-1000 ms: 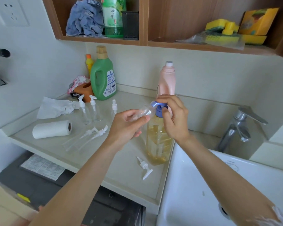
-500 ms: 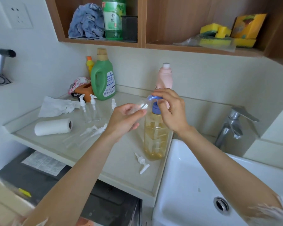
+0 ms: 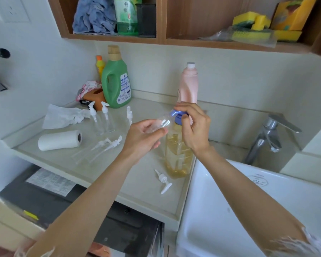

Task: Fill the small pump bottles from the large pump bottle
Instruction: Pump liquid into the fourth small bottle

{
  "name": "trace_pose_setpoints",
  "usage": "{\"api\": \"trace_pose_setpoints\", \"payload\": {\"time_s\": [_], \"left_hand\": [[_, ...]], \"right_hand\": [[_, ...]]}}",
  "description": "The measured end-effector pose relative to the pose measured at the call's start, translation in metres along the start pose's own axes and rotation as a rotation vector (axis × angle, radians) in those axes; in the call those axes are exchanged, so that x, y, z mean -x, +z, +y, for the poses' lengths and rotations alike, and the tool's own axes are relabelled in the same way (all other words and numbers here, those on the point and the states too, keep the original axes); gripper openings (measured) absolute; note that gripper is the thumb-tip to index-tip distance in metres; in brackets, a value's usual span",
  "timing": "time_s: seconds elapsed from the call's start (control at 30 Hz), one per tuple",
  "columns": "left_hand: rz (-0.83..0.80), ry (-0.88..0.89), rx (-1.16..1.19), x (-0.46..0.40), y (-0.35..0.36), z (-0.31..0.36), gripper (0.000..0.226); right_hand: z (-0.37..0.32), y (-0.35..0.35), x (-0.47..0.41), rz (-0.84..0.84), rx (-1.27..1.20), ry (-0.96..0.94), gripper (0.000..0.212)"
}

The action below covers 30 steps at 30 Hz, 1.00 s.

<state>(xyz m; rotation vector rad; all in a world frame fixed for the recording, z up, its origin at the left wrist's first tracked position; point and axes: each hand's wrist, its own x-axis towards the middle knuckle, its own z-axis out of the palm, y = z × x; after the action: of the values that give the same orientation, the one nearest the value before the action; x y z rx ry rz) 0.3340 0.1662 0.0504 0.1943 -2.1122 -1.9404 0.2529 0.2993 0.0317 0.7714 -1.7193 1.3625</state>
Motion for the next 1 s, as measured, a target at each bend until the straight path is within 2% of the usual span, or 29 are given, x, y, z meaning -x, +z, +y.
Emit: {"api": "trace_pose_setpoints", "payload": {"time_s": [0.13,0.33,0.5,0.6,0.73,0.83,1.0], "left_hand": [[-0.011,-0.008,0.025,0.002,0.001,0.001,0.008],[-0.023,0.044,0.090,0.006,-0.001,0.012,0.006],[-0.060,0.058,0.053,0.002,-0.003,0.013,0.028],[-0.044,0.058,0.041,0.000,-0.002,0.011,0.034],[0.002,0.062,0.004,-0.001,-0.003,0.008,0.025],[-0.009,0.057,-0.009,-0.003,-0.003,0.000,0.010],[-0.007,0.032,-0.015,-0.001,-0.002,-0.004,0.010]], "right_hand": [[-0.005,-0.004,0.000,-0.027,0.031,-0.002,0.037],[-0.020,-0.017,-0.021,-0.179,0.112,-0.080,0.035],[-0.016,-0.024,-0.042,-0.276,0.113,-0.120,0.038],[-0.008,-0.018,-0.030,-0.197,0.071,-0.051,0.038],[-0.005,-0.001,0.000,-0.051,-0.018,-0.024,0.037],[0.001,0.001,0.003,-0.035,0.003,-0.049,0.037],[-0.001,-0.003,-0.003,0.004,0.073,-0.052,0.036]]}}
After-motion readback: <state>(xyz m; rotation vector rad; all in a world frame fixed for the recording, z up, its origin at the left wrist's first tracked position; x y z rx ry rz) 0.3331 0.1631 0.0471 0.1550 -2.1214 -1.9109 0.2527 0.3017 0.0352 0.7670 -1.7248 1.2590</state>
